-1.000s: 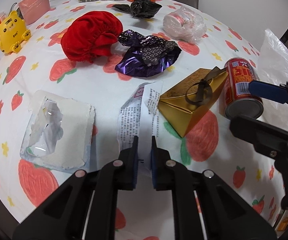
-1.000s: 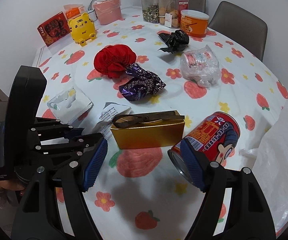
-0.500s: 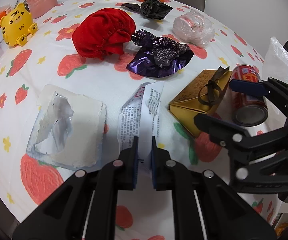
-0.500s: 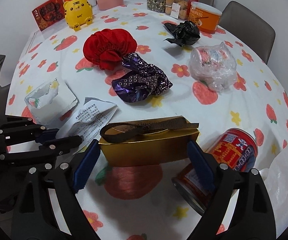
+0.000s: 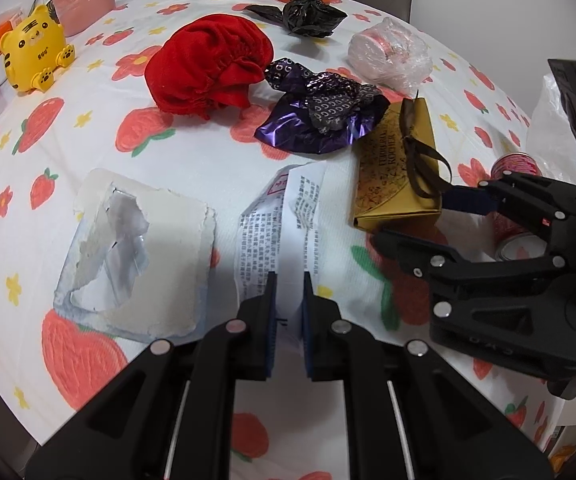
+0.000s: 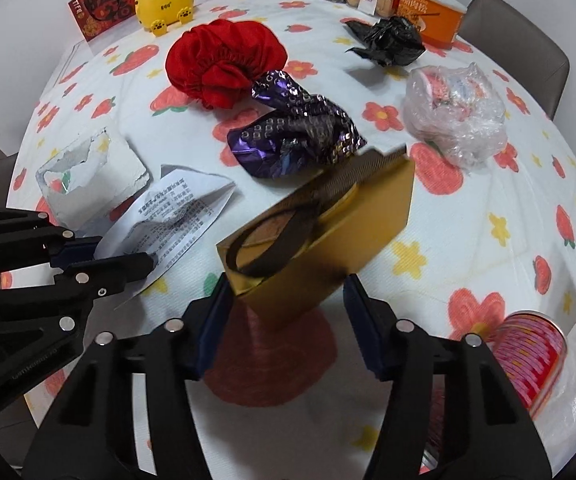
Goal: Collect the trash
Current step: 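Grasp the gold ribboned box with the right tool while the left tool holds the receipt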
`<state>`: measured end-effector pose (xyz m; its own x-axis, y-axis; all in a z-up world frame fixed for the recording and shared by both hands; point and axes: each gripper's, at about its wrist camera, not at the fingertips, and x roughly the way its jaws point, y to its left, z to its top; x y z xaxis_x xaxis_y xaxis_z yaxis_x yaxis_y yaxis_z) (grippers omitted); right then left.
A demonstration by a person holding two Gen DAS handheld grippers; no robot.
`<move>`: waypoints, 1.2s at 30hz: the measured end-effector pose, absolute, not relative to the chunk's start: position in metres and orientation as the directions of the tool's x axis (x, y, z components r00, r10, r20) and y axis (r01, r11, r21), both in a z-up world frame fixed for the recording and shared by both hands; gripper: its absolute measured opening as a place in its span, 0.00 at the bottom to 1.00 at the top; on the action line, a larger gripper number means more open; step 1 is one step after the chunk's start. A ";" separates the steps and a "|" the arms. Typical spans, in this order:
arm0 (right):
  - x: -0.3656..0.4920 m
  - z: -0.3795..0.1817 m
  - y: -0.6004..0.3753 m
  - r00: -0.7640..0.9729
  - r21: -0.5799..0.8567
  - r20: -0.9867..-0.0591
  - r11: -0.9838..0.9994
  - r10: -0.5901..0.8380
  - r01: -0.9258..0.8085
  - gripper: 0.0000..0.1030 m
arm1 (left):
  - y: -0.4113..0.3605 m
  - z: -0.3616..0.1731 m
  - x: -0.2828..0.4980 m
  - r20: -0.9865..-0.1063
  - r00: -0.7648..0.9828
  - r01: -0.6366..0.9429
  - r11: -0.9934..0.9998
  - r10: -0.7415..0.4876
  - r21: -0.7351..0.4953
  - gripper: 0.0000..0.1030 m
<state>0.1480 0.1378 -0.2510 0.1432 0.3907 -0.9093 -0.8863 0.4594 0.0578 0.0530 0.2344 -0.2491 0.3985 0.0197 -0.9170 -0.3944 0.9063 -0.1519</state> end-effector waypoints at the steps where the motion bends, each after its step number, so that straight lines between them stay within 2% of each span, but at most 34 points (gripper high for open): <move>1: 0.148 -0.251 0.137 0.131 0.073 -0.909 0.461 0.395 -0.884 0.57 | 0.234 -0.249 0.053 -0.917 0.399 -0.395 0.906 0.019 -0.153 0.11; 2: 0.147 -0.250 0.137 0.116 0.095 -0.907 0.464 0.406 -0.881 0.67 | 0.234 -0.249 0.053 -0.917 0.399 -0.395 0.906 0.018 -0.154 0.11; 6: 0.150 -0.241 0.131 0.150 0.113 -0.882 0.512 0.446 -0.852 0.83 | 0.238 -0.249 0.050 -0.916 0.402 -0.411 0.898 0.021 -0.159 0.10; 14: 0.160 -0.248 0.150 0.172 0.120 -0.889 0.579 0.424 -0.807 0.83 | 0.240 -0.248 0.048 -0.915 0.403 -0.419 0.895 0.031 -0.155 0.10; 16: 0.161 -0.253 0.154 0.180 0.103 -0.898 0.591 0.401 -0.800 0.81 | 0.239 -0.247 0.047 -0.915 0.403 -0.419 0.895 0.032 -0.154 0.10; 18: 0.158 -0.255 0.155 0.209 0.064 -0.900 0.591 0.382 -0.804 0.71 | 0.239 -0.247 0.048 -0.914 0.404 -0.419 0.895 0.032 -0.154 0.10; 24: 0.153 -0.248 0.143 0.219 0.070 -0.892 0.599 0.396 -0.798 0.55 | 0.239 -0.245 0.046 -0.913 0.407 -0.416 0.897 0.035 -0.151 0.10; 29: 0.155 -0.244 0.132 0.226 0.077 -0.887 0.613 0.402 -0.786 0.51 | 0.239 -0.243 0.045 -0.912 0.406 -0.418 0.899 0.053 -0.134 0.10; 36: 0.146 -0.238 0.120 0.230 0.083 -0.881 0.615 0.413 -0.784 0.50 | 0.236 -0.240 0.040 -0.911 0.402 -0.427 0.899 0.091 -0.099 0.10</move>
